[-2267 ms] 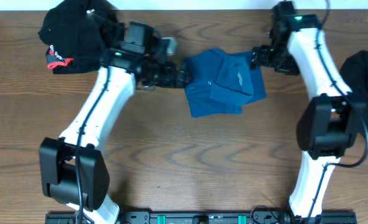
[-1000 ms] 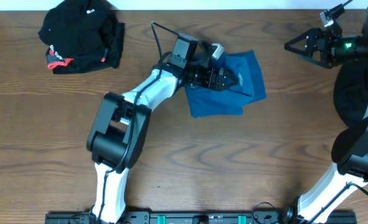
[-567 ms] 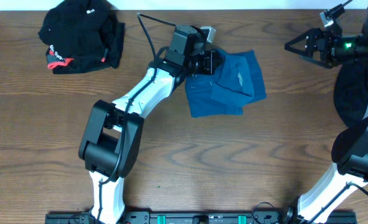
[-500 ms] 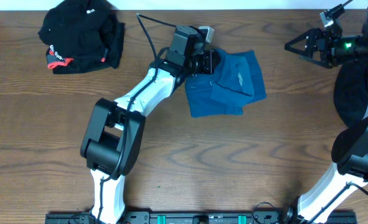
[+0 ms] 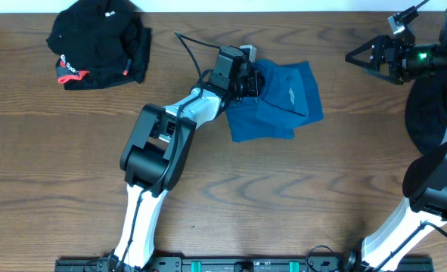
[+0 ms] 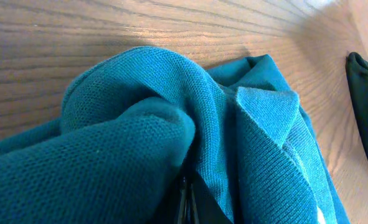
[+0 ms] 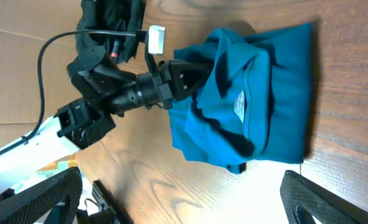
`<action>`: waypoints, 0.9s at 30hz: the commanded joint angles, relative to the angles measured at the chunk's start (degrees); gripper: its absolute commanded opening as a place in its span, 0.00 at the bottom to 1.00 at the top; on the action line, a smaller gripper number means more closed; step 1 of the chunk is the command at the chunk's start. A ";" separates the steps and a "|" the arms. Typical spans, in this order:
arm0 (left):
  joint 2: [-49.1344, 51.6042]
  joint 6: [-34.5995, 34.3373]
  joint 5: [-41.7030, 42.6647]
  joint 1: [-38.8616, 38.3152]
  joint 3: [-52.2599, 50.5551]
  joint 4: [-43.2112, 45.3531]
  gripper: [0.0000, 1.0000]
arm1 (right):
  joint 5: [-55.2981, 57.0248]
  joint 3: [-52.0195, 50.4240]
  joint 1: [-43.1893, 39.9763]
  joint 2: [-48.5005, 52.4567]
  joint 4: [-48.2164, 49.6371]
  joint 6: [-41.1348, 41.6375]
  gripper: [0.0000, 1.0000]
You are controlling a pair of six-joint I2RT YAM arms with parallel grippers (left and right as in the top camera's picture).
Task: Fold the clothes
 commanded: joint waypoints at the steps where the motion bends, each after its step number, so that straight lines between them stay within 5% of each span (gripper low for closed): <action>1: 5.27 0.13 -0.90 0.31 -1.27 -1.11 0.06 | -0.83 0.83 0.48 -1.07 -0.74 -1.70 0.99; 9: -4.09 2.73 3.69 0.39 -1.27 2.16 0.06 | -0.79 0.85 0.57 -1.07 -1.18 -2.43 0.99; 16: -14.82 6.95 2.64 0.22 -1.27 -5.60 0.06 | -0.24 0.83 0.57 -1.07 -1.07 -3.30 0.99; 23: -13.18 5.60 -4.11 -2.36 -1.29 -20.39 0.06 | -0.24 0.83 0.57 -1.07 -0.57 -3.30 0.99; 27: -9.35 5.60 -4.39 -5.38 -1.42 -20.59 0.06 | -0.24 0.83 0.57 -1.07 -0.42 -3.30 0.99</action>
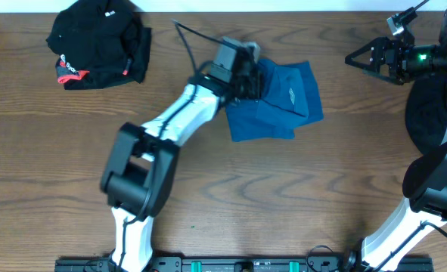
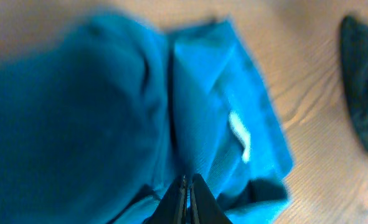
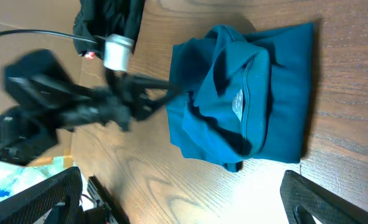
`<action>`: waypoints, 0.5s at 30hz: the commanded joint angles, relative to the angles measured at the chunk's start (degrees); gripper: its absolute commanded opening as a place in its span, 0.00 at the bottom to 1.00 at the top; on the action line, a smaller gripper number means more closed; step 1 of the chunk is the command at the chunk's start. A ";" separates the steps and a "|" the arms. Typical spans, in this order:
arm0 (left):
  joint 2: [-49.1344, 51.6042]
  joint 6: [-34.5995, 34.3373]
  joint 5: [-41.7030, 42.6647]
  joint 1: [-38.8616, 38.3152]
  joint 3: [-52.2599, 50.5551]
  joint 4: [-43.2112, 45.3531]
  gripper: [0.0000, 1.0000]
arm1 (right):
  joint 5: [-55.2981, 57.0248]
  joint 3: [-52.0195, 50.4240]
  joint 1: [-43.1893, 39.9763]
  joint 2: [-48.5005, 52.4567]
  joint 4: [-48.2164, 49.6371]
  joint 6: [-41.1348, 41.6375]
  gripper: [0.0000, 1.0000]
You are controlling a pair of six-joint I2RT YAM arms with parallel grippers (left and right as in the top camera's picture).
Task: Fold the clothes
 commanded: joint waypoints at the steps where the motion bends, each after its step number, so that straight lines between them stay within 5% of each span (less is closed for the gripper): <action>1: 4.55 0.61 -1.57 -2.95 -0.59 1.03 0.06 | -0.66 0.83 0.57 -1.07 0.13 -1.14 0.99; 7: 14.03 -5.64 -1.49 -5.20 -0.59 6.73 0.06 | -0.66 0.83 0.57 -1.07 -0.09 -1.14 0.99; 15: 12.61 -2.73 -0.37 -4.72 -0.57 5.84 0.06 | -0.66 0.83 0.57 -1.07 -0.17 -1.11 0.99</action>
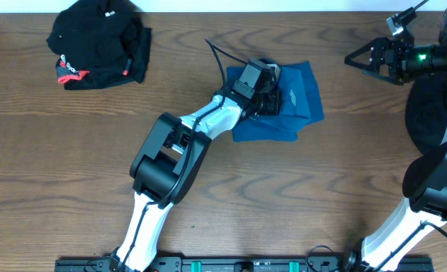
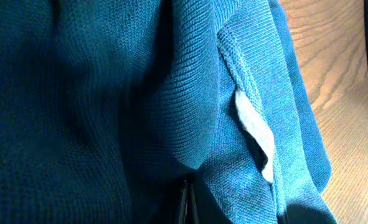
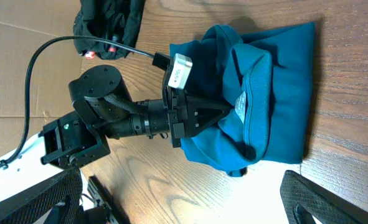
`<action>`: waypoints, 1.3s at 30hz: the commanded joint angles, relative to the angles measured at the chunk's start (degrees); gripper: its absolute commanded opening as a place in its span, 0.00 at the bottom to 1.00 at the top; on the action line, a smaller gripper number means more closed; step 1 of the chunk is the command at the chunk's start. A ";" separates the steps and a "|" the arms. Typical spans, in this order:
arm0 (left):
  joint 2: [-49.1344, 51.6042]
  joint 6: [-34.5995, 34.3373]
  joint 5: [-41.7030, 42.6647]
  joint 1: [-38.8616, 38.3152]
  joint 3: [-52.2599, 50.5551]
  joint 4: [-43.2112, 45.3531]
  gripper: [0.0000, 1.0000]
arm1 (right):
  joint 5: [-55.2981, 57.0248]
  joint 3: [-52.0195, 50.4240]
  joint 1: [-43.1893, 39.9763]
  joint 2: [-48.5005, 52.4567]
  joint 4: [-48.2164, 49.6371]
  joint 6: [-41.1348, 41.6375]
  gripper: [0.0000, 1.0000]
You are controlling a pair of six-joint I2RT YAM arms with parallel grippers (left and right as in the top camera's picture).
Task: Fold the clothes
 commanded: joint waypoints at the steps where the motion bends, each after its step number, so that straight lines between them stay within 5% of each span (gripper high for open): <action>1: 1.70 2.45 -1.07 0.20 -1.88 -2.14 0.06 | -0.66 0.83 0.48 -1.07 -0.13 -1.11 0.99; 9: -13.22 4.00 -1.25 2.80 -1.88 -7.87 0.12 | -0.61 0.83 0.48 -1.07 -0.24 -1.14 0.99; 10: -14.91 4.02 -1.53 3.41 -1.88 -9.31 0.28 | -0.61 0.83 0.48 -1.07 -0.24 -1.16 0.99; 12: -18.03 5.25 -2.29 5.29 -1.88 -12.74 0.76 | -0.61 0.83 0.48 -1.07 -0.24 -1.33 0.99; 14: -19.47 5.73 -3.37 6.97 -1.88 -15.13 0.97 | -0.61 0.83 0.48 -1.07 -0.24 -1.33 0.99; 24: -15.56 5.73 -3.41 16.17 -1.95 -24.24 0.98 | -0.63 0.83 0.50 -1.07 -0.26 -1.33 0.99; 39: -5.53 8.48 13.92 16.94 -1.97 -18.84 0.98 | -0.63 0.83 0.50 -1.07 -1.16 -1.33 0.99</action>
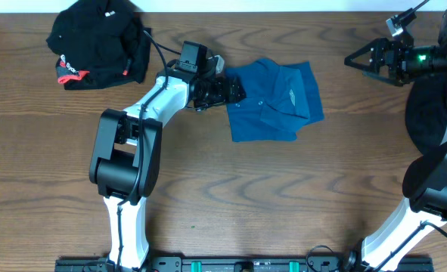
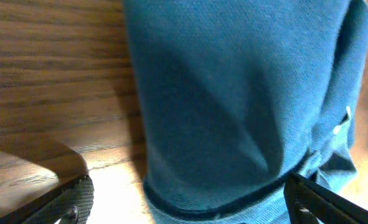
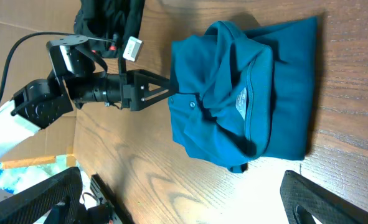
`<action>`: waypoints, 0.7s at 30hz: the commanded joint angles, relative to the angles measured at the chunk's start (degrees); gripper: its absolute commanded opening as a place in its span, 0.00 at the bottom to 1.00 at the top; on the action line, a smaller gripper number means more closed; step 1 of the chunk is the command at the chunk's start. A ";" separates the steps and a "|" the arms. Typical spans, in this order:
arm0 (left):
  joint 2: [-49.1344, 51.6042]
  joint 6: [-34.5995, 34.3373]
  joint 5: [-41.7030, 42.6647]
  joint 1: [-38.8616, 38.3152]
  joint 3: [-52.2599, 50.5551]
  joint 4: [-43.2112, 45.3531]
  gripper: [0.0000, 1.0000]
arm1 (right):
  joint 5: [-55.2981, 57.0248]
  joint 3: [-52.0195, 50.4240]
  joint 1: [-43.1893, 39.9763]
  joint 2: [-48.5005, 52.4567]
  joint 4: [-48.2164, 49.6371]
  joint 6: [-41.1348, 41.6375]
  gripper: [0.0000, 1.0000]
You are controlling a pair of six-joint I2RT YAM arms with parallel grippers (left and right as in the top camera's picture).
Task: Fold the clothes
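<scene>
A teal polo shirt (image 1: pixel 277 98) lies in a rough folded rectangle at the table's back middle, white neck label up; it also shows as the shirt (image 3: pixel 246 93) in the right wrist view. My left gripper (image 1: pixel 234 90) is at the shirt's left edge, open, its fingers (image 2: pixel 71 198) spread wide either side of the teal cloth (image 2: pixel 233 99) and holding nothing. My right gripper (image 1: pixel 357 58) hovers open at the far right, well clear of the shirt, with bare wood between its fingers (image 3: pixel 333 199).
A black garment (image 1: pixel 98 41) with a red and white trim lies bunched at the back left corner. Dark cloth (image 1: pixel 427 113) hangs at the right edge by the right arm. Bare wood (image 1: pixel 284 196) fills the front half of the table.
My left gripper was shut low over the middle of the teal shirt. Now it is open at the shirt's left edge, and the left part of the shirt lies flatter.
My left gripper was first shut in a raised fold at the shirt's left side. Then it was over the shirt's upper left, then shut over the middle by the label. Now it is open at the left edge. My right gripper stayed open at the far right.
</scene>
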 commanded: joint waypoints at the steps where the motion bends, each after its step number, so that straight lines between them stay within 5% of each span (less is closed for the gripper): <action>1: 0.94 2.36 3.37 0.02 -0.26 0.24 0.98 | -0.63 0.83 0.50 -1.07 -0.22 -1.29 0.99; 21: 8.09 4.83 12.39 -1.49 -0.61 3.54 0.98 | -0.63 0.83 0.50 -1.07 -0.20 -1.31 0.99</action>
